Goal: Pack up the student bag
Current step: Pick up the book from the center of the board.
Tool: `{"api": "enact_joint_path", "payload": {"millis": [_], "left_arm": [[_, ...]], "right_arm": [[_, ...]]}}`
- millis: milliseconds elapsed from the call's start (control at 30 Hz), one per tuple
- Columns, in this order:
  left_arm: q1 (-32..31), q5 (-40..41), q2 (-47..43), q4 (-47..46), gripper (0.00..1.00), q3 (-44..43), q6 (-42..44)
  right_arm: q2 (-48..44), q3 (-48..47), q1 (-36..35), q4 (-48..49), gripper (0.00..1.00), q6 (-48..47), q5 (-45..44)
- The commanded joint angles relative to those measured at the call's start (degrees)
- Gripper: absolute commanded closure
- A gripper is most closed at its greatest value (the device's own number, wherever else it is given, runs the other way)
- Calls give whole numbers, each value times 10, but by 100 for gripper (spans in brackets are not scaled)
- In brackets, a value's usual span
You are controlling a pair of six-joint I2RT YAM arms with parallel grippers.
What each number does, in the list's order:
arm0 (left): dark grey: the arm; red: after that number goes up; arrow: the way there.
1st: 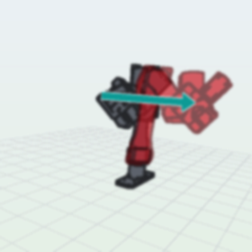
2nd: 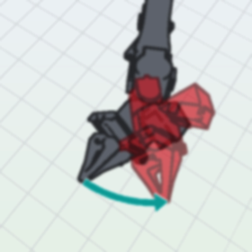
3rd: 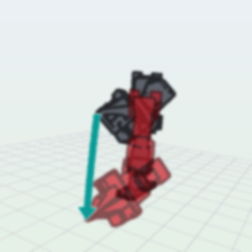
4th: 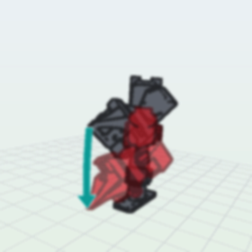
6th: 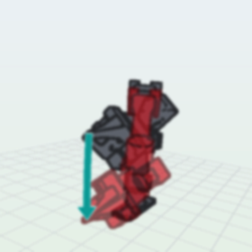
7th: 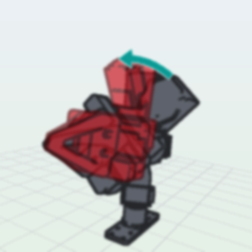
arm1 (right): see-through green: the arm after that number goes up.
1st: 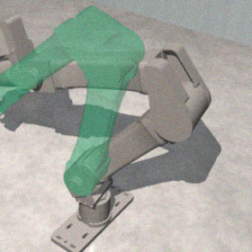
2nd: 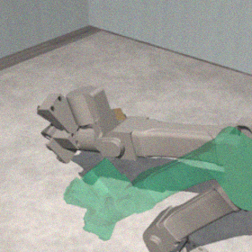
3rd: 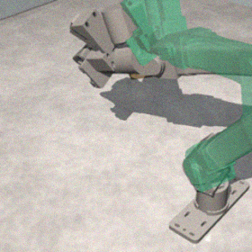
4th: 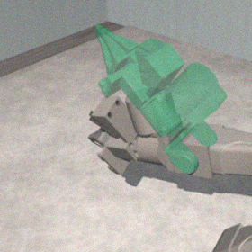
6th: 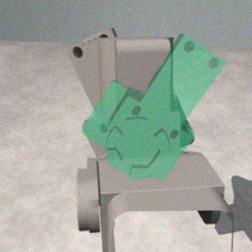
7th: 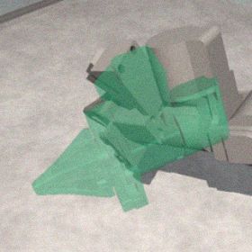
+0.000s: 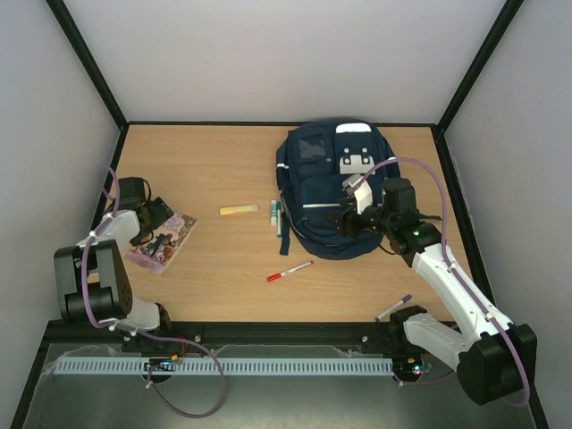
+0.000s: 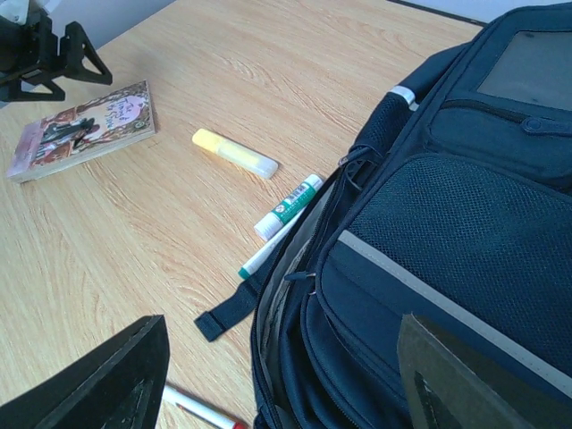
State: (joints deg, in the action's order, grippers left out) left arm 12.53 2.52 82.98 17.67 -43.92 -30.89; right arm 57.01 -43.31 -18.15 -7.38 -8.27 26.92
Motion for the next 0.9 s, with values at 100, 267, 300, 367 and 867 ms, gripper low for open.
{"api": "enact_joint_path", "payload": {"millis": [100,267,300,367,867], "left_arm": [[22,45,15,-11,1,25,-14],[35,71,27,10,1,15,-27],[35,62,33,10,1,15,-24],[34,24,48,2,1,16,-17],[-199,-18,90,57,1,25,-14]], "right_arm": [[-12,4,2,-5,29,-9,19],[-15,3,2,-9,28,-10,27],[-17,4,2,-8,28,-11,25],[-18,4,2,-8,28,-12,23],[-13,3,2,-11,27,-17,32]]}}
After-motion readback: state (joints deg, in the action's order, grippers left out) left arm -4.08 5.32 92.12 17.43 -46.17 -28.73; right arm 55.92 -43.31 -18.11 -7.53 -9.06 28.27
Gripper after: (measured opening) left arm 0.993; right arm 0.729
